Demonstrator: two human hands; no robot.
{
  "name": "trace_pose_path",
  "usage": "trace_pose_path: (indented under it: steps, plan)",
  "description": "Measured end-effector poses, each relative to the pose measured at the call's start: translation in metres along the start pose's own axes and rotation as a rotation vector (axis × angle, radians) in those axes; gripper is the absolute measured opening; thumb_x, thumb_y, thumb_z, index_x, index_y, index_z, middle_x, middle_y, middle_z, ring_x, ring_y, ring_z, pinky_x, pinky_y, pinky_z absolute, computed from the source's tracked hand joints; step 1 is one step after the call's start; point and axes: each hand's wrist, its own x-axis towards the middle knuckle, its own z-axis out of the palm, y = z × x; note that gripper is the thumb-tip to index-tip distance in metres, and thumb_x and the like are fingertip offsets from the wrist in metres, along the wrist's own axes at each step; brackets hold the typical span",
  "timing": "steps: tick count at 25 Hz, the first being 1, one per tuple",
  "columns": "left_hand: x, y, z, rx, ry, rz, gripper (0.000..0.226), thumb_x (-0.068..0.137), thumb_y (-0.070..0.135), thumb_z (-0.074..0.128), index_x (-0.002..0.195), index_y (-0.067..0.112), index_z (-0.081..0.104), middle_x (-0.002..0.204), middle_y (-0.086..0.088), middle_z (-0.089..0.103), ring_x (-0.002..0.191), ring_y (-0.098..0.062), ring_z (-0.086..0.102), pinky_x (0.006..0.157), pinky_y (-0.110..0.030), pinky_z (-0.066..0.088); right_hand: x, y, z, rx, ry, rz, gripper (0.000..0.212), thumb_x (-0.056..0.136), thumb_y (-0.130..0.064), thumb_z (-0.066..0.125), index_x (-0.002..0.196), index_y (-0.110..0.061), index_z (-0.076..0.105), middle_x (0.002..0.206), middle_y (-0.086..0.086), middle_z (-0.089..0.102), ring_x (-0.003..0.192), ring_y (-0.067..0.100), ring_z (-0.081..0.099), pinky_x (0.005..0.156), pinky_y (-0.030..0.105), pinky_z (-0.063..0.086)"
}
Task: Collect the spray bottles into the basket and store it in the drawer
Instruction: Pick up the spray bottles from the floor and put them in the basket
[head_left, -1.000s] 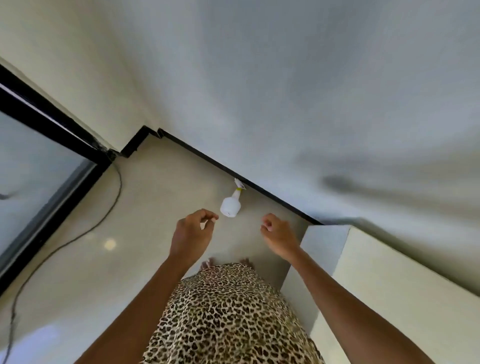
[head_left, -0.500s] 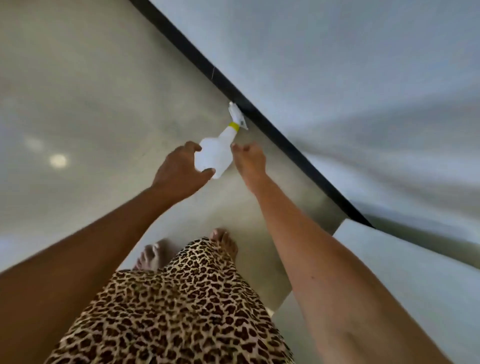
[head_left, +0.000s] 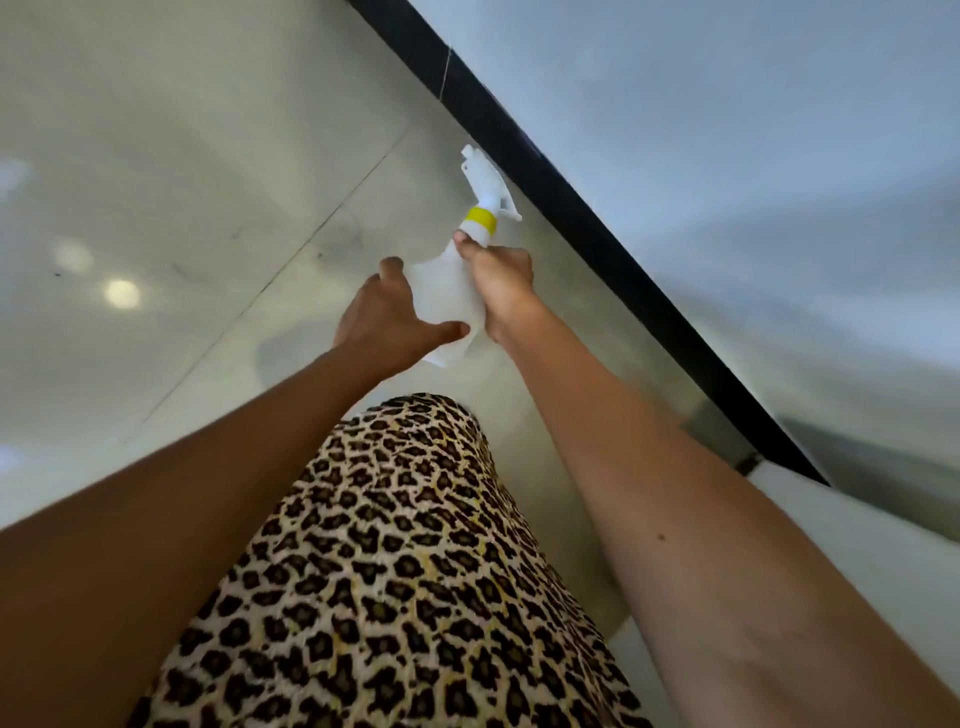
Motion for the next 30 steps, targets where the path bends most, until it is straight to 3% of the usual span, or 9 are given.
trace_pose_path:
  steps: [3,7,11,14,18,21,24,27,30]
  plan:
    - [-0.049,0.012,-0.026,-0.018,0.010,0.009,0.093,0.069,0.043,0.073,0.138,0.006,0.023,0.137,-0.018,0.044,0.124,-0.032,0.044,0.094,-0.038,0.040,-0.053,-0.013,-0.010,0.026,0.022,-0.058,0.028,0.079,-0.028,0.068,0.094,-0.004,0.066,0.099,0.015,0.070,0.091,0.031,0.066,0.087,0.042,0.055]
    - [-0.141,0.043,-0.075,-0.090,0.017,0.052,0.096,0.068,0.038,0.075,0.140,0.009,0.019,0.140,-0.016,0.041,0.125,-0.030,0.044,0.095,-0.036,0.040,-0.165,-0.047,-0.040,0.019,-0.007,-0.198,0.013,0.078,-0.025,0.070,0.082,-0.014,0.065,0.080,0.004,0.066,0.075,0.022,0.063,0.074,0.034,0.052]
    - [-0.257,0.104,-0.154,-0.171,0.049,0.118,0.098,0.066,0.043,0.076,0.141,0.015,0.019,0.145,-0.009,0.038,0.129,-0.025,0.041,0.101,-0.037,0.040,-0.311,-0.099,-0.088,-0.047,-0.032,-0.365,0.026,0.069,-0.026,0.078,0.090,-0.014,0.068,0.077,-0.002,0.067,0.072,0.014,0.063,0.068,0.028,0.051]
    - [-0.331,0.157,-0.208,-0.191,0.053,0.261,0.082,0.067,0.036,0.076,0.135,0.018,0.034,0.135,-0.004,0.049,0.120,-0.021,0.049,0.093,-0.033,0.043,-0.410,-0.136,-0.125,-0.115,-0.019,-0.526,0.040,0.063,-0.025,0.082,0.099,-0.016,0.066,0.090,-0.001,0.071,0.083,0.016,0.066,0.080,0.030,0.053]
    - [-0.425,0.219,-0.255,-0.179,0.038,0.458,0.049,0.070,0.024,0.074,0.113,0.014,0.053,0.104,-0.005,0.066,0.096,-0.023,0.061,0.075,-0.029,0.045,-0.533,-0.170,-0.183,-0.136,0.118,-0.674,0.045,0.059,-0.030,0.084,0.099,-0.017,0.066,0.084,-0.007,0.066,0.075,0.005,0.061,0.069,0.010,0.045]
    - [-0.512,0.261,-0.264,-0.160,0.054,0.567,0.032,0.076,0.020,0.069,0.104,0.010,0.057,0.093,-0.005,0.066,0.086,-0.024,0.061,0.068,-0.026,0.043,-0.619,-0.165,-0.241,-0.050,0.246,-0.740,0.041,0.060,-0.030,0.084,0.095,-0.015,0.067,0.083,-0.004,0.068,0.072,0.003,0.061,0.065,0.003,0.044]
    - [-0.542,0.271,-0.257,-0.163,0.083,0.626,0.030,0.080,0.025,0.065,0.106,0.013,0.058,0.099,-0.007,0.068,0.082,-0.020,0.057,0.060,-0.020,0.040,-0.651,-0.157,-0.258,0.005,0.213,-0.746,0.036,0.065,-0.026,0.081,0.096,-0.013,0.068,0.085,-0.002,0.068,0.075,0.004,0.063,0.068,0.003,0.046]
    - [-0.609,0.282,-0.221,-0.116,0.080,0.690,0.036,0.082,0.030,0.063,0.113,0.014,0.056,0.107,-0.008,0.067,0.085,-0.019,0.055,0.069,-0.025,0.039,-0.704,-0.111,-0.312,0.061,0.222,-0.783,0.031,0.070,-0.021,0.078,0.098,-0.013,0.068,0.090,0.001,0.070,0.080,0.007,0.065,0.078,0.017,0.051]
    - [-0.679,0.281,-0.170,-0.110,0.077,0.744,0.037,0.081,0.032,0.064,0.112,0.013,0.056,0.107,-0.009,0.066,0.085,-0.020,0.054,0.071,-0.027,0.038,-0.754,-0.045,-0.371,0.101,0.246,-0.863,0.029,0.072,-0.014,0.076,0.099,-0.011,0.066,0.088,0.001,0.067,0.079,0.005,0.065,0.079,0.015,0.051]
